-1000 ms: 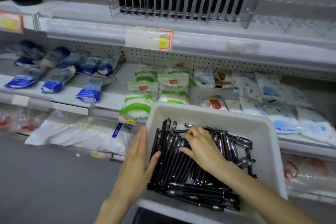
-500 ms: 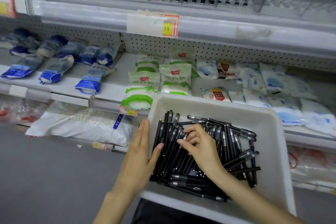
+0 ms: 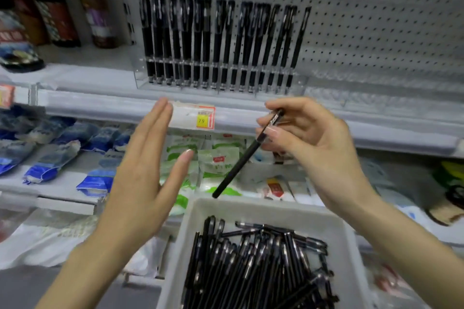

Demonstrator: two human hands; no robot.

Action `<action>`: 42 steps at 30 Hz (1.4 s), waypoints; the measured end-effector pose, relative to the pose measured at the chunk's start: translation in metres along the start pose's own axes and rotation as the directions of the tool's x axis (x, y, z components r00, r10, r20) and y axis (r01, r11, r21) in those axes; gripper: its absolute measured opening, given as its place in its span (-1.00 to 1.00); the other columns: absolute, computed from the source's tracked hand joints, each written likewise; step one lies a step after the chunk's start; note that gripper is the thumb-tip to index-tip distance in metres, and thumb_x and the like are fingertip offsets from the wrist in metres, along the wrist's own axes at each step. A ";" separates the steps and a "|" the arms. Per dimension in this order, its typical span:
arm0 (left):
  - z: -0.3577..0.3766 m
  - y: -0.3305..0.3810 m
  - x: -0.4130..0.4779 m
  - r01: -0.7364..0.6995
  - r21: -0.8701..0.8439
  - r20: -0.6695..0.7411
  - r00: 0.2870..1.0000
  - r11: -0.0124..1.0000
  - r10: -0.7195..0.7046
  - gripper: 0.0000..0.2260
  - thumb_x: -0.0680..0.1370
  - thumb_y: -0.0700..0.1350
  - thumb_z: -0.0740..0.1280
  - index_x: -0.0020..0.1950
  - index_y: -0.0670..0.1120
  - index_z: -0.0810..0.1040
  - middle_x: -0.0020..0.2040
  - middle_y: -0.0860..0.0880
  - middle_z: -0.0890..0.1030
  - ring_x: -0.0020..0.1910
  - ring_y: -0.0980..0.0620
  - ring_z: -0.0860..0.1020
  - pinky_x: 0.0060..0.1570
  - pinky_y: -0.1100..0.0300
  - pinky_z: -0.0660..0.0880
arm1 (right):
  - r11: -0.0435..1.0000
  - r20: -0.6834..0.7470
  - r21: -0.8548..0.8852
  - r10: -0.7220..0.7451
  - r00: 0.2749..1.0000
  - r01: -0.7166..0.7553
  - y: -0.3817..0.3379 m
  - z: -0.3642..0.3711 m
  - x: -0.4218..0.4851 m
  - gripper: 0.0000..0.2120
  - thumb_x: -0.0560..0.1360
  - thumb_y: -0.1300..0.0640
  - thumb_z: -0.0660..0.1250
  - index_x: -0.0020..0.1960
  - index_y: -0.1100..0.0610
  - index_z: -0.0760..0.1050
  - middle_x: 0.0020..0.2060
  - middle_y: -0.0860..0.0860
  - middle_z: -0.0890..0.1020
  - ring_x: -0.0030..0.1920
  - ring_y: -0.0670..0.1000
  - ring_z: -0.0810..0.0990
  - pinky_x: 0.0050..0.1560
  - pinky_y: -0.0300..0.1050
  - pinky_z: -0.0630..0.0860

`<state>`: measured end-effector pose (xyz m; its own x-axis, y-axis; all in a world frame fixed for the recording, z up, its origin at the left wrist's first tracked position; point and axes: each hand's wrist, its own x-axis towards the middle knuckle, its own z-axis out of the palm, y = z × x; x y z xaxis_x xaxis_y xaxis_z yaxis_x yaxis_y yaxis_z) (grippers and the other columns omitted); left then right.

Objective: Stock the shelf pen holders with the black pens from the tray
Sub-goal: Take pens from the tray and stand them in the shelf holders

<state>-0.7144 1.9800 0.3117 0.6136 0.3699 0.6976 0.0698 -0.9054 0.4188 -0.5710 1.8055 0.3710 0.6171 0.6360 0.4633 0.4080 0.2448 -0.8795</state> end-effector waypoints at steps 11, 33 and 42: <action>0.052 0.006 0.110 -0.242 0.282 0.132 0.968 0.928 0.212 -0.44 0.64 0.17 -0.03 0.50 -0.16 0.26 0.47 -0.09 0.34 0.44 0.03 0.22 0.40 0.06 0.11 | 0.880 -0.095 -0.260 -0.434 0.896 0.398 -0.082 -0.041 0.130 -0.74 0.48 0.41 0.32 0.09 0.18 0.42 -0.04 0.08 0.65 0.00 0.00 0.66 0.11 0.00 0.58; 0.063 -0.012 0.113 -0.203 0.262 0.167 0.972 0.944 0.163 -0.46 0.64 0.18 -0.03 0.54 -0.07 0.18 0.53 0.01 0.22 0.52 0.14 0.09 0.46 0.13 -0.01 | 0.776 0.020 -0.577 -0.299 0.954 0.255 -0.024 -0.048 0.180 -0.79 0.49 0.28 0.37 0.09 0.09 0.56 -0.03 -0.09 0.62 0.01 -0.12 0.60 0.06 -0.39 0.50; 0.055 0.000 0.111 -0.221 0.246 0.138 0.972 0.944 0.192 -0.47 0.64 0.18 -0.01 0.53 -0.06 0.20 0.52 0.01 0.24 0.51 0.15 0.11 0.46 0.15 -0.01 | 0.687 0.055 -0.673 -0.323 0.945 0.275 -0.028 -0.049 0.175 -0.74 0.49 0.22 0.39 0.18 0.10 0.57 0.02 -0.05 0.61 -0.01 -0.11 0.58 0.08 -0.44 0.45</action>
<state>-0.6026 2.0094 0.3572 0.7178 0.1570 0.6783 0.1238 -0.9875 0.0975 -0.4418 1.8743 0.4817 0.4136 0.5622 0.7161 0.9025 -0.1496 -0.4039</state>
